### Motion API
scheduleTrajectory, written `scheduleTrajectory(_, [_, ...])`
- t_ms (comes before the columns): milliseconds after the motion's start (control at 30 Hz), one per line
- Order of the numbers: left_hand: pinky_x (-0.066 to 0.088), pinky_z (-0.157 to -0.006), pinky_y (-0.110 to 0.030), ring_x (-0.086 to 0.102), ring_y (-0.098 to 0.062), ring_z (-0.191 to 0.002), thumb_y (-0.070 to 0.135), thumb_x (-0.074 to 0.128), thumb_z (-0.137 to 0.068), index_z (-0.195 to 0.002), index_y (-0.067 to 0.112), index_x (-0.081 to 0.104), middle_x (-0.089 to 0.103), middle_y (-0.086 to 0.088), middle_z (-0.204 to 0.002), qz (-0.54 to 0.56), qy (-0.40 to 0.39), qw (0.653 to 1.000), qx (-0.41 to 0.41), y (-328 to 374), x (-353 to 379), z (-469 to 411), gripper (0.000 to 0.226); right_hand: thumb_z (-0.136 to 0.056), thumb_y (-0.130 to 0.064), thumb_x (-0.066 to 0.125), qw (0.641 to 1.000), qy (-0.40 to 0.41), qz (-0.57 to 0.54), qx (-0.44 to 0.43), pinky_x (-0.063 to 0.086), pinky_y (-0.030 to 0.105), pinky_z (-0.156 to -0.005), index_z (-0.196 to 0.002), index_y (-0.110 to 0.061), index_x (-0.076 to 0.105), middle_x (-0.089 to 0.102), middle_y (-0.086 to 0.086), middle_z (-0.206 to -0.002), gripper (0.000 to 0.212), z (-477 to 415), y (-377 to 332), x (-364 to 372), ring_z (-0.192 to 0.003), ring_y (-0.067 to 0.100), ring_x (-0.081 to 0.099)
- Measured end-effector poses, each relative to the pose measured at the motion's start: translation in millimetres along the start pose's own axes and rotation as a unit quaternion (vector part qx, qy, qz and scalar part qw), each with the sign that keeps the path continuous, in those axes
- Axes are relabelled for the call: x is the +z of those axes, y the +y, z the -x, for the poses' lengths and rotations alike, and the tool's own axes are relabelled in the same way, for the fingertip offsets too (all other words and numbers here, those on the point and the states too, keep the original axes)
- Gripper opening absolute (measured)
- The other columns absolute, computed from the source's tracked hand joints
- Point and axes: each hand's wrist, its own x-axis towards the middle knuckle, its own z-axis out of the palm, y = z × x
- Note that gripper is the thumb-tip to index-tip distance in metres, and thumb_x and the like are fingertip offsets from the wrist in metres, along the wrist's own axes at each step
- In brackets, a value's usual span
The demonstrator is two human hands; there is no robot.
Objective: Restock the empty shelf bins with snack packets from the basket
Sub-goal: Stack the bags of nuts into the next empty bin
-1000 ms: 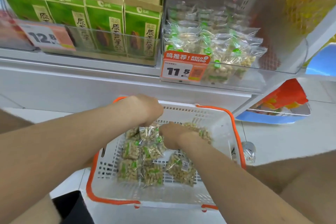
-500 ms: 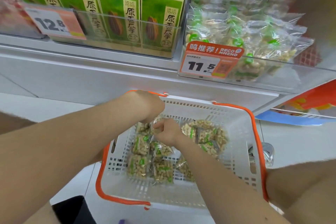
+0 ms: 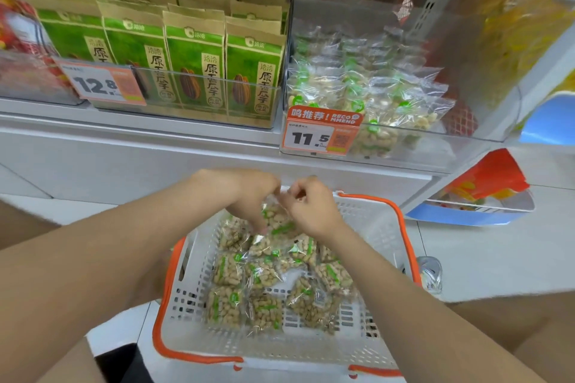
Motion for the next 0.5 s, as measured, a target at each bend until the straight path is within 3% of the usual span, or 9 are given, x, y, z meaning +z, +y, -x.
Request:
scheduleTrajectory(67, [0.048, -0.077, -0.029, 0.061, -0.017, -0.100, 0.050, 0.092, -0.074, -0.132, 0.023, 0.050, 0.063, 0.009, -0.110, 0.043, 0.062, 0.997, 0.026, 9, -6, 5, 0.076, -0.102, -0.033, 0.061, 0.999, 0.019, -0.045, -0.007, 0.052, 0.043, -0.071, -0.087, -0.012, 0.058, 0.068, 0.008, -0.079, 0.026, 12, -6, -18, -0.076, 0.022, 0.065])
scheduleTrajectory(133, [0.045, -0.064, -0.027, 0.061, -0.014, -0.084, 0.051, 0.094, -0.069, -0.117, 0.024, 0.053, 0.058, 0.011, -0.097, 0.068, 0.134, 0.987, 0.054, 20, -14, 13, 0.069, -0.107, -0.033, 0.053, 0.995, 0.057, -0.066, -0.047, 0.048, 0.043, -0.066, -0.094, -0.014, 0.051, 0.065, 0.002, -0.075, 0.022, 25, -11, -35, -0.068, 0.017, 0.061])
scheduleTrajectory(267, [0.058, -0.049, -0.033, 0.071, -0.012, -0.061, 0.033, 0.098, -0.071, -0.109, 0.018, 0.060, 0.062, 0.002, -0.107, 0.209, 0.186, 0.953, 0.116, 56, -32, 37, 0.055, -0.107, -0.027, 0.051, 0.978, 0.138, -0.098, -0.119, 0.041, 0.035, -0.053, -0.113, -0.025, 0.046, 0.058, -0.002, -0.058, 0.008, 51, -30, -71, -0.050, 0.014, 0.052])
scheduleTrajectory(400, [0.044, -0.059, -0.015, 0.065, 0.001, -0.065, 0.040, 0.094, -0.070, -0.097, 0.025, 0.071, 0.071, 0.009, -0.090, 0.159, 0.291, 0.922, 0.200, 91, -44, 58, 0.039, -0.098, -0.036, 0.052, 0.952, 0.215, -0.018, -0.216, 0.038, 0.043, -0.046, -0.124, -0.024, 0.046, 0.048, -0.001, -0.053, 0.029, 71, -43, -107, -0.046, 0.019, 0.049])
scheduleTrajectory(500, [0.053, -0.064, -0.028, 0.068, -0.007, -0.067, 0.037, 0.092, -0.073, -0.102, 0.027, 0.073, 0.073, 0.008, -0.084, 0.203, 0.355, 0.884, 0.227, 102, -52, 62, 0.035, -0.091, -0.026, 0.058, 0.934, 0.237, 0.008, -0.266, 0.043, 0.043, -0.049, -0.136, -0.020, 0.043, 0.054, -0.004, -0.068, 0.048, 76, -54, -137, -0.055, 0.017, 0.056])
